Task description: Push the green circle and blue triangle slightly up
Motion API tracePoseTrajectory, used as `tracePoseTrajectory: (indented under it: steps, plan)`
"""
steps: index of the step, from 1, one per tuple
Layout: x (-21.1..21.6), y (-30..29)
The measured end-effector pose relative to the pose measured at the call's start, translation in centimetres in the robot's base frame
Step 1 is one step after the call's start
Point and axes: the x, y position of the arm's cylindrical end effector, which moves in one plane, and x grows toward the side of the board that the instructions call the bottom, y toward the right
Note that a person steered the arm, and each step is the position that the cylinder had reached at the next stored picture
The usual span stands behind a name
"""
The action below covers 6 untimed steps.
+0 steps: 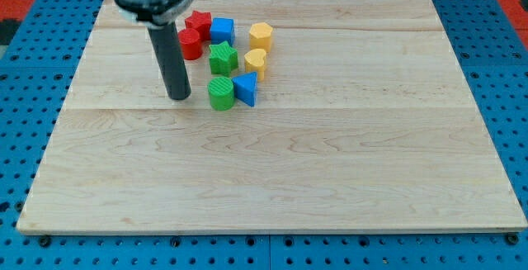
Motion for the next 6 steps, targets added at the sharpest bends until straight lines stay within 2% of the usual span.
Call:
tracePoseTrajectory:
  steps: [2,4,5,6]
  plan:
    - [3.7,5.1]
    - [0.2,5.2]
    - [0.5,6.8]
    - [0.7,13.9]
